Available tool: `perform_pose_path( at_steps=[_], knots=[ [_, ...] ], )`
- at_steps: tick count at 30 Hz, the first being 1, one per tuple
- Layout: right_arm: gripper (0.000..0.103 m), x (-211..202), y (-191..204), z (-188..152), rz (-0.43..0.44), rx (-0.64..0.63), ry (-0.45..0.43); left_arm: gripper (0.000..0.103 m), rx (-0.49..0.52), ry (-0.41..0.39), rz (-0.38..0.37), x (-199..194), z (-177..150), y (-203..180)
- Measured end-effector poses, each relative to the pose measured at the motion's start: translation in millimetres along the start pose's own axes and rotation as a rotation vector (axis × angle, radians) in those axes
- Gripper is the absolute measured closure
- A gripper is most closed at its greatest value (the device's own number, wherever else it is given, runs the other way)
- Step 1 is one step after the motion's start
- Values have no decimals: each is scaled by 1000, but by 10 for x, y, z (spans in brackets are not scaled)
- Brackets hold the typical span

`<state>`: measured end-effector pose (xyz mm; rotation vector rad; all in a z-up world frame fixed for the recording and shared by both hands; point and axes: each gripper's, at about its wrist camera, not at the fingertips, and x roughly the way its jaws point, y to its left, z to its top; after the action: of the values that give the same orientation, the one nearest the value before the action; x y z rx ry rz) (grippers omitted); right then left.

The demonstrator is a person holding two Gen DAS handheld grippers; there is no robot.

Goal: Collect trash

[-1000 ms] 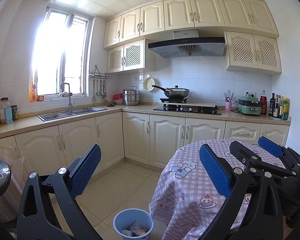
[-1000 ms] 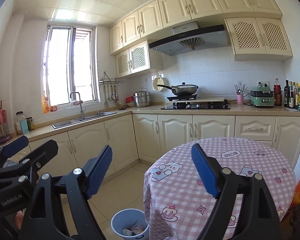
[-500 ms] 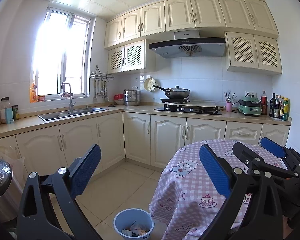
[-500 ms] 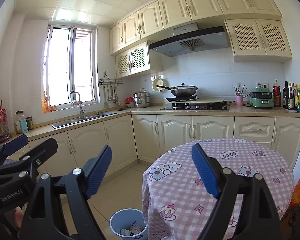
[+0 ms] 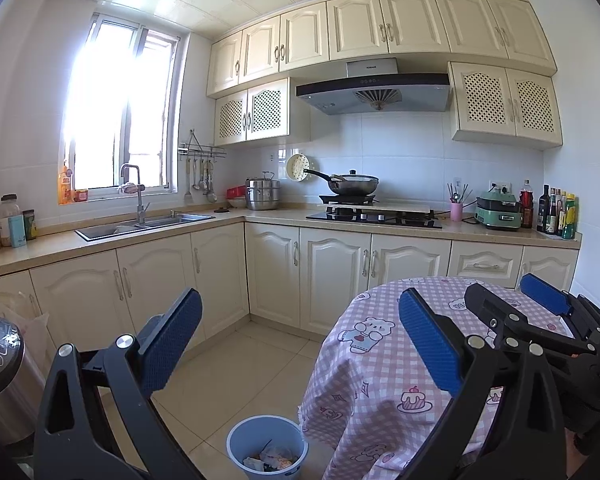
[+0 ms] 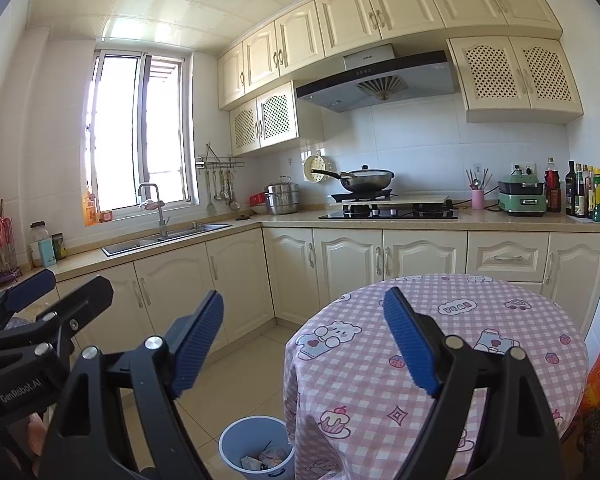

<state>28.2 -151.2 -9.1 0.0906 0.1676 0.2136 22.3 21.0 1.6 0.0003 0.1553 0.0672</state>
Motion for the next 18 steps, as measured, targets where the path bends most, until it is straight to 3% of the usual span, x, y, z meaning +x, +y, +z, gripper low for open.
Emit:
perform_pose_path(
  at_steps=[18],
  knots=[
    [22,-4,-17,4,0,0,-1,8,1,5,-6,-6,1,11]
  ],
)
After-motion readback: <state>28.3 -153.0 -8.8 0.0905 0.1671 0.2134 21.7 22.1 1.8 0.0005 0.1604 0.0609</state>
